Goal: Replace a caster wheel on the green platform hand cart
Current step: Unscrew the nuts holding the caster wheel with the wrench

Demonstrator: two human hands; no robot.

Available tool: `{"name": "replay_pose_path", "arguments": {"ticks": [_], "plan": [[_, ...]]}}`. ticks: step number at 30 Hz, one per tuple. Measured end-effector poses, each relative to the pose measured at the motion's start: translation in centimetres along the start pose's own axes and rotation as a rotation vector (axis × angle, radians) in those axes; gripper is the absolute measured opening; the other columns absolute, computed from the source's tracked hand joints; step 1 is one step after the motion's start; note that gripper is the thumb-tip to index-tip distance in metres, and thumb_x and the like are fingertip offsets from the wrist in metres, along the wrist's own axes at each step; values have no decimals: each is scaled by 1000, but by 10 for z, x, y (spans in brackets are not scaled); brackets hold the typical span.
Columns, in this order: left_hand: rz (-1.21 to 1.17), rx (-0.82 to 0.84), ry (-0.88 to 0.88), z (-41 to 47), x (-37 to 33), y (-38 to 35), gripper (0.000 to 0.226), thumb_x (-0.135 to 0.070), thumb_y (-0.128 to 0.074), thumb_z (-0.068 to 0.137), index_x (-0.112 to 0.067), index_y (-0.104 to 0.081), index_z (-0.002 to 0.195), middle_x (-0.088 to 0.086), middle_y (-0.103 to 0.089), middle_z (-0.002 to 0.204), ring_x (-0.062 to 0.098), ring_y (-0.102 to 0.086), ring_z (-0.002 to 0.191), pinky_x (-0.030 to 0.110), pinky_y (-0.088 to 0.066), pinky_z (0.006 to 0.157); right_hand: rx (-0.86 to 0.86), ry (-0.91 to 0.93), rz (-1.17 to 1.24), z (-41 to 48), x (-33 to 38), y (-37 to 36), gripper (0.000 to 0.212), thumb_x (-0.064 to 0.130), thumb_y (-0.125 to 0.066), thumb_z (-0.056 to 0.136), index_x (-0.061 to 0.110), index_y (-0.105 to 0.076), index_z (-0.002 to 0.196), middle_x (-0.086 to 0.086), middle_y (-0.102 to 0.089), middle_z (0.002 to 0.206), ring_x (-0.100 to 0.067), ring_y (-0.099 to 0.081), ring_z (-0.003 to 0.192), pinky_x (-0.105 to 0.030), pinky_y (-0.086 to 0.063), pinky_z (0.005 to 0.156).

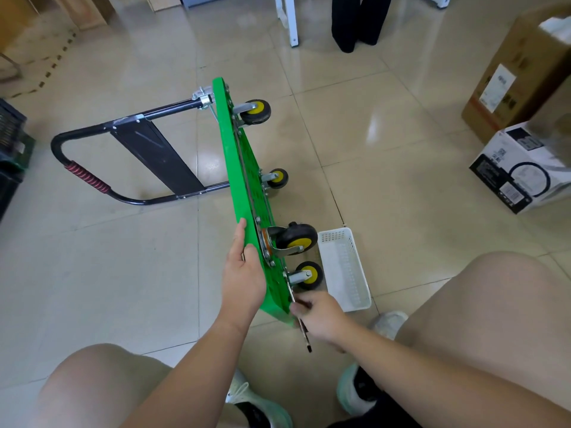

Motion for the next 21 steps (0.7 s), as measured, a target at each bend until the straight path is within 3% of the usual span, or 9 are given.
{"name": "replay_pose_path", "arguments": {"ticks": [1, 3, 6, 9, 13, 16, 19, 21], "plan": [[8, -1, -3, 0, 0, 0, 54, -19, -31, 108, -45, -36, 155, -11, -58, 143, -1, -61, 90, 15, -46, 73, 0, 7, 46, -6, 6, 2, 12, 22, -61, 98, 21, -74, 98, 3, -74, 87, -11, -71, 71, -32, -59, 70], [20, 11, -10, -2, -2, 1, 54, -20, -31, 108, -44, -35, 156, -16, -54, 145, -10, -58, 98, 5, -43, 73, 10, 24, 120, -16, 20, 5, 10, 23, -62, 98, 24, -72, 95, 3, -75, 87, -7, -70, 69, -22, -54, 63], [27, 15, -17, -4, -4, 4, 54, -19, -31, 108, -41, -34, 157, -20, -50, 145, -26, -52, 96, 0, -38, 74, 14, 26, 114, -23, 31, 6, 13, 30, -64, 96, 24, -73, 89, 4, -77, 87, -12, -73, 77, -31, -57, 78], [22, 13, -19, -3, -4, 4, 55, -18, -31, 107, -41, -34, 157, -16, -53, 147, -14, -56, 102, 13, -41, 86, 31, 14, 155, -25, 36, 6, 19, 29, -61, 98, 15, -74, 95, 4, -74, 84, -13, -71, 73, -34, -55, 76], [33, 8, -17, -4, -5, 3, 54, -18, -30, 108, -40, -35, 157, -19, -54, 140, -21, -55, 91, 3, -39, 74, 29, 16, 166, -25, 45, 9, 24, 28, -57, 100, 9, -71, 101, 1, -70, 82, -7, -65, 61, -23, -51, 60], [28, 3, -9, -5, -5, 3, 54, -18, -30, 108, -40, -34, 157, -17, -48, 151, -4, -54, 114, 12, -39, 93, 40, -2, 189, -21, 50, 9, 29, 27, -57, 100, 1, -70, 103, -1, -68, 79, -9, -63, 58, -23, -52, 58], [33, 6, -2, -7, -7, 2, 54, -17, -30, 108, -40, -34, 157, -19, -49, 145, -11, -55, 98, -5, -35, 73, 36, -32, 245, -17, 55, 8, 32, 26, -61, 99, -5, -69, 101, -2, -67, 71, -14, -64, 59, -30, -54, 63], [24, 10, -2, -6, -8, 2, 54, -17, -30, 108, -40, -34, 157, -19, -49, 145, -19, -55, 98, -4, -35, 75, 32, -56, 278, -13, 59, 10, 32, 26, -63, 97, -5, -71, 96, -3, -67, 67, -16, -63, 59, -30, -52, 60]]}}
Point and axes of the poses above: each hand's wrist, its own z-axis towards the middle knuckle, its own y-axis out of the back of the hand, x = y × z, the point moved 1 cm from there along z, towards the middle knuckle
